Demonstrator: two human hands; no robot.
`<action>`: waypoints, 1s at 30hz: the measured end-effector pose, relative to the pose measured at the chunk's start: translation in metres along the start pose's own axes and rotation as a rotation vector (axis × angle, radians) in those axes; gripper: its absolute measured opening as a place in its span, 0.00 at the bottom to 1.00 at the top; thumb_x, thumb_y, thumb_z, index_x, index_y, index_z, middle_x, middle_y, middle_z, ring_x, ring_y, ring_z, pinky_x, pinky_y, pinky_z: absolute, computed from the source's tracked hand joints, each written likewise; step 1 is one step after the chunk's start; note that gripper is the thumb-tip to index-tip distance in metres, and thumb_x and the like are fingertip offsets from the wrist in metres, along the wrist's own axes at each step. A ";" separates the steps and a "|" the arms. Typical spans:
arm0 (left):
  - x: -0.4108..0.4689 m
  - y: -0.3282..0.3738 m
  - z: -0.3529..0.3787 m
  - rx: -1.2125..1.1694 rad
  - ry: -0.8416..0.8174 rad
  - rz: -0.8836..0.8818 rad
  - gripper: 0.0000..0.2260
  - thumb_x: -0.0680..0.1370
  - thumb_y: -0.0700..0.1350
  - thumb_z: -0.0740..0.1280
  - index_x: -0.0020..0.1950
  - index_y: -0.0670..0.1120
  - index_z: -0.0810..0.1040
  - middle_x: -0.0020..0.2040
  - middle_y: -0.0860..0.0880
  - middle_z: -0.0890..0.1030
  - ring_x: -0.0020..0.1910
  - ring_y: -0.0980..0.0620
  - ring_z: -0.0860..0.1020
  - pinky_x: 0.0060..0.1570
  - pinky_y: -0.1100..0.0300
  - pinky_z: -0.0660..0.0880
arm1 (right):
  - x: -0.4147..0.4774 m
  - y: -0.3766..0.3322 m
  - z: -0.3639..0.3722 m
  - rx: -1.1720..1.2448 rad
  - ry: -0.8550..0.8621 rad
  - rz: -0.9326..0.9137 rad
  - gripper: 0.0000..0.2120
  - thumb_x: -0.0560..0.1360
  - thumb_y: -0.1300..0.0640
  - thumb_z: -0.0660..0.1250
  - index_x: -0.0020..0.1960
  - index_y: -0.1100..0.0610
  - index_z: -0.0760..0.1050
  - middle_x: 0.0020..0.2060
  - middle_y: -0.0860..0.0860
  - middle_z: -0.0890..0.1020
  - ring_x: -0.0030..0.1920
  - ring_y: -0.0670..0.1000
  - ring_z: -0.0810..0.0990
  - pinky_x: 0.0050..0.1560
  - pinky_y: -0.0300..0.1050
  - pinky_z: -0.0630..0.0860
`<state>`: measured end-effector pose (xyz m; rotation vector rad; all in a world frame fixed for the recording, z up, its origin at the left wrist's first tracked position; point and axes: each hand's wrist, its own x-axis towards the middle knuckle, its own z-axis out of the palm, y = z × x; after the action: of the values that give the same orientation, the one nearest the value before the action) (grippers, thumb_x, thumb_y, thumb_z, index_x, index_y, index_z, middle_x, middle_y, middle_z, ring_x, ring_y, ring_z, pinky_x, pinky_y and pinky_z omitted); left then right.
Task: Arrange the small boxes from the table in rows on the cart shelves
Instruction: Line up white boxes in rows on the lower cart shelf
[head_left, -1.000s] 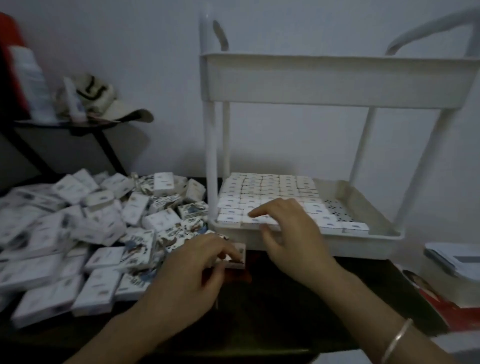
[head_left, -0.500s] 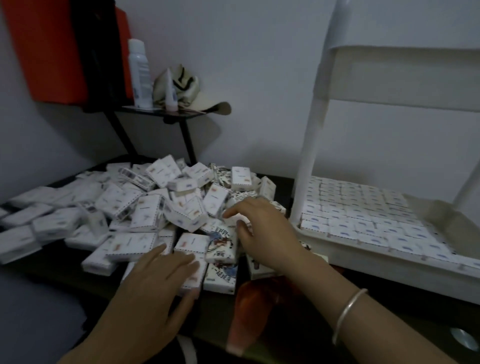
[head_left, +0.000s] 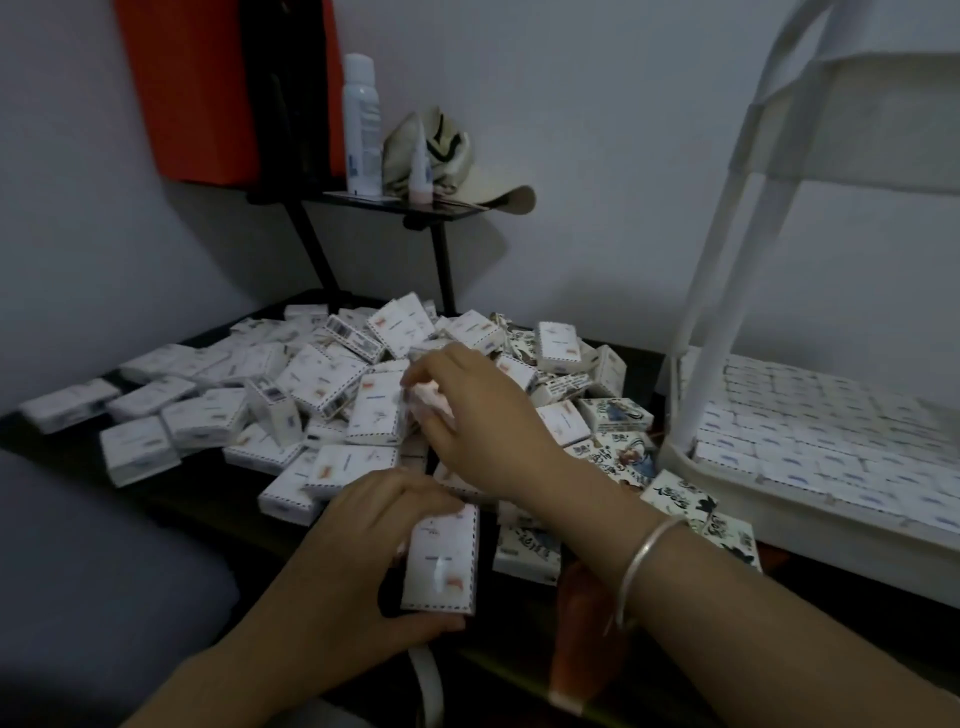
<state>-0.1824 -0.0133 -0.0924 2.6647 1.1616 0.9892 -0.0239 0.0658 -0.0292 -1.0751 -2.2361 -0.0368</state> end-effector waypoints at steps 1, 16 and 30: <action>-0.003 0.000 -0.001 -0.022 0.044 -0.019 0.32 0.66 0.67 0.72 0.67 0.64 0.65 0.63 0.66 0.68 0.65 0.65 0.67 0.60 0.65 0.67 | 0.008 0.000 0.002 -0.027 -0.021 0.011 0.16 0.77 0.53 0.66 0.64 0.54 0.73 0.59 0.52 0.76 0.60 0.54 0.72 0.55 0.53 0.73; 0.002 -0.013 -0.004 -0.064 0.247 -0.062 0.34 0.66 0.64 0.73 0.69 0.55 0.68 0.62 0.58 0.68 0.63 0.62 0.69 0.57 0.69 0.69 | 0.029 0.005 -0.004 0.587 0.117 0.387 0.30 0.71 0.60 0.74 0.68 0.48 0.64 0.62 0.52 0.70 0.55 0.48 0.76 0.49 0.40 0.80; 0.100 0.090 0.038 -0.374 0.078 0.034 0.32 0.62 0.66 0.75 0.61 0.60 0.67 0.58 0.64 0.67 0.58 0.63 0.70 0.47 0.73 0.69 | -0.112 0.072 -0.145 0.720 0.252 0.685 0.22 0.74 0.70 0.64 0.57 0.46 0.78 0.48 0.49 0.84 0.48 0.49 0.83 0.46 0.42 0.80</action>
<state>-0.0521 -0.0025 -0.0421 2.3757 0.8437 1.1905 0.1564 -0.0053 0.0044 -1.2482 -1.3704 0.8073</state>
